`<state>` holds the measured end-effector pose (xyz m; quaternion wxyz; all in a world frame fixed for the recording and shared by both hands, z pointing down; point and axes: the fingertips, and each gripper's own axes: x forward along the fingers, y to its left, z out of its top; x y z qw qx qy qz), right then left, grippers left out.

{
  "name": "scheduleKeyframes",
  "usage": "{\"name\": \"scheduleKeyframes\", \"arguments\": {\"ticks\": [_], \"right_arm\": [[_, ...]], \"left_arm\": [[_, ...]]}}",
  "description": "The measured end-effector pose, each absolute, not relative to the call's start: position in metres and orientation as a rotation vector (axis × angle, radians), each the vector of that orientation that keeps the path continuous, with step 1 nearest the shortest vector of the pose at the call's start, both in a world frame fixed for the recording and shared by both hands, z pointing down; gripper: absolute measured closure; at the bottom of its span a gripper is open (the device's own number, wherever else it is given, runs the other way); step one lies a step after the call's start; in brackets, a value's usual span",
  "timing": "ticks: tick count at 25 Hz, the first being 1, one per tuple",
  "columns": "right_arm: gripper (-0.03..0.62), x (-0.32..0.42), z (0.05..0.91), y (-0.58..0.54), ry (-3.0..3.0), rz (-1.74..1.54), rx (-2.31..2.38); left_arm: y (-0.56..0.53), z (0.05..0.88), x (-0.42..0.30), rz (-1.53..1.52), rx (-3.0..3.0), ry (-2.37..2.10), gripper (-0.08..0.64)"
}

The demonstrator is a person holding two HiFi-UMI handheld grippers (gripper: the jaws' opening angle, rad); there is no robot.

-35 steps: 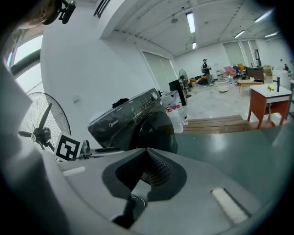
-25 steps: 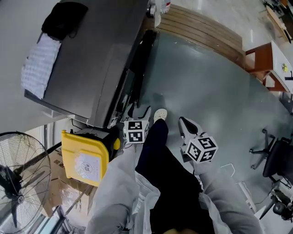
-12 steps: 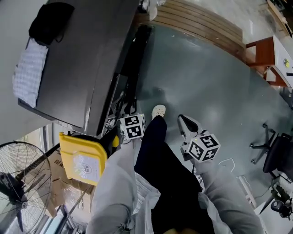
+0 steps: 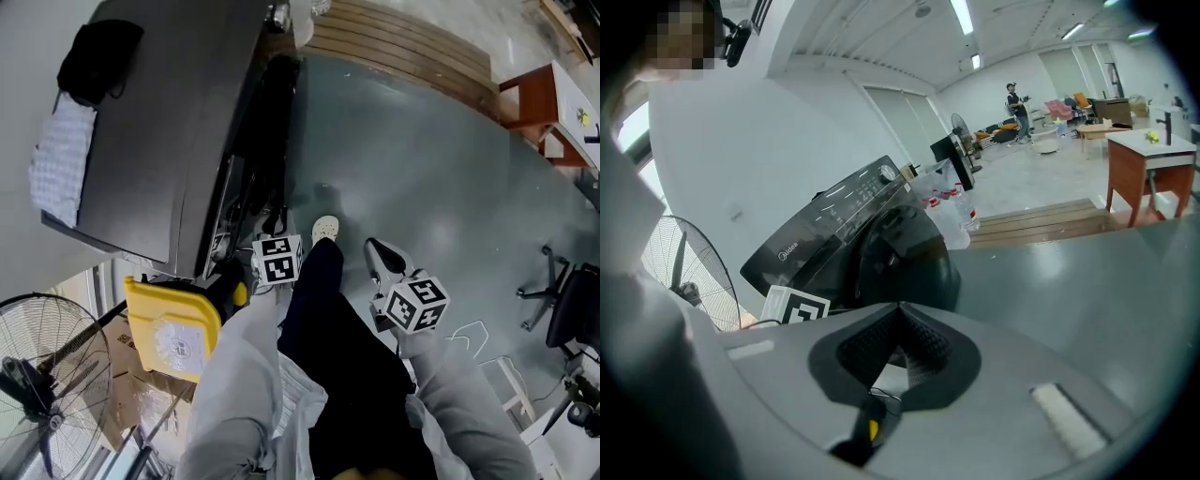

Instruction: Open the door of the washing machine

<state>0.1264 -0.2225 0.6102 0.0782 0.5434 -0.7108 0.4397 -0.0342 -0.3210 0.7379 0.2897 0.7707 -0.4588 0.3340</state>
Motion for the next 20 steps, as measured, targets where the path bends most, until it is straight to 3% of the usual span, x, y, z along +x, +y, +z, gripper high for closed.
{"name": "scheduleKeyframes", "arguments": {"ticks": [20], "right_arm": [[0.584,0.235,0.606,-0.222,-1.891,1.371,1.965]], "left_arm": [[-0.283,0.740,0.148,0.831,2.092,-0.796,0.451]]}}
